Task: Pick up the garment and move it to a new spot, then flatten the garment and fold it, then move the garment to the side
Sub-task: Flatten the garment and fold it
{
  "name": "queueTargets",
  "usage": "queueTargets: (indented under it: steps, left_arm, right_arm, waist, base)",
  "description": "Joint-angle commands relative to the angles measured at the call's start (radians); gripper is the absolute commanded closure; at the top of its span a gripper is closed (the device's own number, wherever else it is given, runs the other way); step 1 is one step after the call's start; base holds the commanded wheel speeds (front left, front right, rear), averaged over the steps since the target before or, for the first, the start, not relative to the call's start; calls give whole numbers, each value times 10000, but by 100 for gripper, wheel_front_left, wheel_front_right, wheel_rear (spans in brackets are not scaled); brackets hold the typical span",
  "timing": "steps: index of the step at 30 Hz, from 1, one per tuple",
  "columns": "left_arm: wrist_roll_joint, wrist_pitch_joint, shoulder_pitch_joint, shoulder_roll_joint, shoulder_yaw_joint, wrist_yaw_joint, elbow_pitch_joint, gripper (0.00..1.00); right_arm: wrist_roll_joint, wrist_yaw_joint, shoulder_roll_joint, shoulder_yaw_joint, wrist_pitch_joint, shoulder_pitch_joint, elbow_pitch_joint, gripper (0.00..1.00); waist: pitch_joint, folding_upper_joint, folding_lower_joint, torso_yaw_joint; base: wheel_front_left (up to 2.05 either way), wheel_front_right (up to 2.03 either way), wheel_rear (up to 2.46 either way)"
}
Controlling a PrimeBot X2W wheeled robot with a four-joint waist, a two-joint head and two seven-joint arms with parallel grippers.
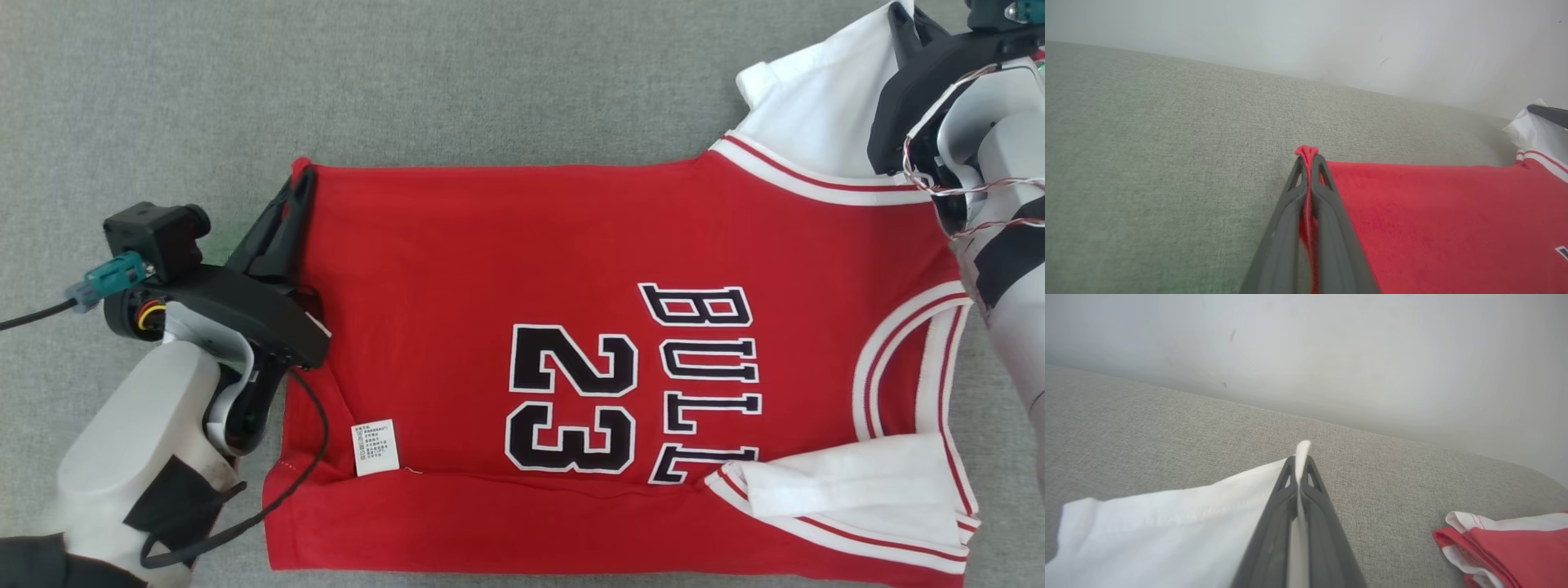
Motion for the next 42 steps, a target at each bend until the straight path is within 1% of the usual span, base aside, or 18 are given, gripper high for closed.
queueTargets:
  steps: [1, 5, 10, 16, 17, 18, 24, 28, 30, 35, 36, 40, 42]
  left_arm:
    - [-52, -64, -40, 74, 12, 20, 31, 100]
    - [-184, -107, 133, 186, 3, 21, 148, 100]
    - [-318, -165, 370, 303, -23, 21, 292, 100]
    - [-413, -203, 747, 321, -114, 20, 451, 100]
    - [-415, -212, 829, 329, -139, 20, 463, 100]
    - [-408, -230, 986, 334, -193, 20, 487, 100]
    - [-396, -256, 1715, 391, -135, 20, 521, 100]
    - [-374, -267, 2155, 446, -61, 20, 504, 100]
    - [-319, -271, 2372, 471, 41, 20, 456, 100]
    - [-238, -274, 2927, 531, 393, 20, 369, 100]
    - [-238, -274, 2927, 531, 393, 20, 369, 100]
    - [32, -275, 3413, 501, 668, 21, 181, 100]
    - [279, -274, 3714, 490, 785, 21, -135, 100]
  right_arm:
    - [-32, 8, 58, -6, -106, 4, 34, 100]
    - [-71, 8, 179, 44, -560, 188, 129, 100]
    - [374, 8, 421, 23, -1215, 580, 36, 100]
    - [1152, 8, 451, 265, -1913, 1497, -706, 100]
    - [1318, 8, 443, 327, -2000, 1713, -923, 100]
    - [1708, 8, 362, 440, -2119, 2210, -1398, 100]
    - [2846, 8, -100, 679, -2256, 4088, -3234, 100]
    - [3431, 8, -545, 435, -2268, 5511, -4693, 100]
    - [3556, 8, -692, 302, -2268, 6252, -5368, 100]
    - [3900, 8, -812, -158, -2259, 7881, -6809, 100]
    - [3900, 8, -812, -158, -2259, 7881, -6809, 100]
    - [3986, 8, -820, -542, -2255, 9046, -7644, 100]
    - [4027, 8, -775, -713, -2256, 9565, -8015, 100]
  waist:
    - [-82, -1, -1, -57]
    - [-309, -1, -1, -212]
    - [-667, -1, -1, -406]
    - [-1153, -1, -1, -613]
    - [-1223, -1, -1, -654]
    - [-1381, -1, -1, -737]
    - [-1915, -1, -1, -1000]
    - [-2215, -1, -1, -1111]
    - [-2339, -1, -1, -1157]
    - [-2613, -1, -1, -1245]
    - [-2613, -1, -1, -1245]
    - [-2846, -1, -1, -1260]
    - [-2960, -1, -1, -1252]
  base:
    - [0, 0, 0]
    - [0, 0, 0]
    - [0, 0, 0]
    - [0, 0, 0]
    - [0, 0, 0]
    - [0, 0, 0]
    - [0, 0, 0]
    - [0, 0, 0]
    - [0, 0, 0]
    - [0, 0, 0]
    - [0, 0, 0]
    - [0, 0, 0]
    - [0, 0, 0]
